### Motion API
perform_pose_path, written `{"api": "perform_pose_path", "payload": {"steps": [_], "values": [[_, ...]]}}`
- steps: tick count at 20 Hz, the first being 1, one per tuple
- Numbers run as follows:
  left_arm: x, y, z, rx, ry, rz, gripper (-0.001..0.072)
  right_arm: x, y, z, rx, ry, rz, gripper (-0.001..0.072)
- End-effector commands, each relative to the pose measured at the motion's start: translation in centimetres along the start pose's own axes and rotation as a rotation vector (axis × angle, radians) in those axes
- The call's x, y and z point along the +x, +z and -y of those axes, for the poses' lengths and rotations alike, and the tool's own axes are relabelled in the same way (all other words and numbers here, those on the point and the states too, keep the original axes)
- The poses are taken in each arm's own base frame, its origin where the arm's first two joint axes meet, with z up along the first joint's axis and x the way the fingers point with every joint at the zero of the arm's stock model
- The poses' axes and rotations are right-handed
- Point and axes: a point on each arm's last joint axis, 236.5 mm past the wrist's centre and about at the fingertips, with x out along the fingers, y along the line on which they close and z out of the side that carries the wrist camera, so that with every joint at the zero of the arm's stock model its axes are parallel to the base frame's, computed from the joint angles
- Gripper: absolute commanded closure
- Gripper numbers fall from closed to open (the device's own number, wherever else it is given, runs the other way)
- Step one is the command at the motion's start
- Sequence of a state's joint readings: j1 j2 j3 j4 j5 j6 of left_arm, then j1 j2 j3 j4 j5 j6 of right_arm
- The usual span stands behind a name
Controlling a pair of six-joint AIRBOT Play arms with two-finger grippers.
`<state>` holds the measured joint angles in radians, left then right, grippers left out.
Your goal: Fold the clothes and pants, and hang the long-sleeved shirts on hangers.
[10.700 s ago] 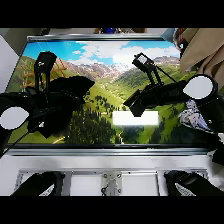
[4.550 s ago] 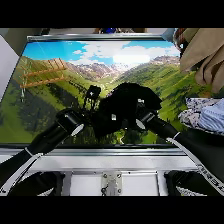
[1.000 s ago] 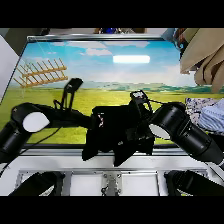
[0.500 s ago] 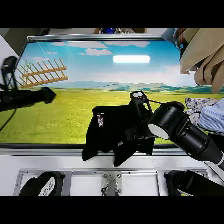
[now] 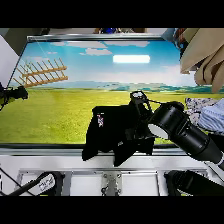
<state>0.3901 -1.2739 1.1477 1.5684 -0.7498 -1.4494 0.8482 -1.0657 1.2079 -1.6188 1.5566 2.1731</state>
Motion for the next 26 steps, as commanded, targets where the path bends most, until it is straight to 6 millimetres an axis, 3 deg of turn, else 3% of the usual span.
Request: {"api": "perform_pose_path", "payload": {"steps": [1, 6, 10, 20, 26], "values": [[6.4, 1.0, -2.9, 0.100, 0.094, -0.042, 0.0000, 0.0, 0.0, 0.0, -0.001, -0.001, -0.001, 0.0691], [14.1, 2.9, -4.8, 0.186, 0.156, -0.081, 0.0000, 0.0, 0.0, 0.0, -0.001, 0.000, -0.002, 0.0691], [17.9, 3.0, -4.9, 0.190, 0.161, -0.109, 0.0001, 0.0, 0.0, 0.0, -0.001, 0.000, -0.002, 0.0691], [22.7, 1.8, -7.0, 0.198, 0.235, -0.221, 0.0001, 0.0, 0.0, 0.0, -0.001, -0.001, -0.001, 0.0691], [23.2, 2.6, -7.5, 0.217, 0.250, -0.181, 0.0001, 0.0, 0.0, 0.0, -0.001, 0.000, -0.002, 0.0691]]}}
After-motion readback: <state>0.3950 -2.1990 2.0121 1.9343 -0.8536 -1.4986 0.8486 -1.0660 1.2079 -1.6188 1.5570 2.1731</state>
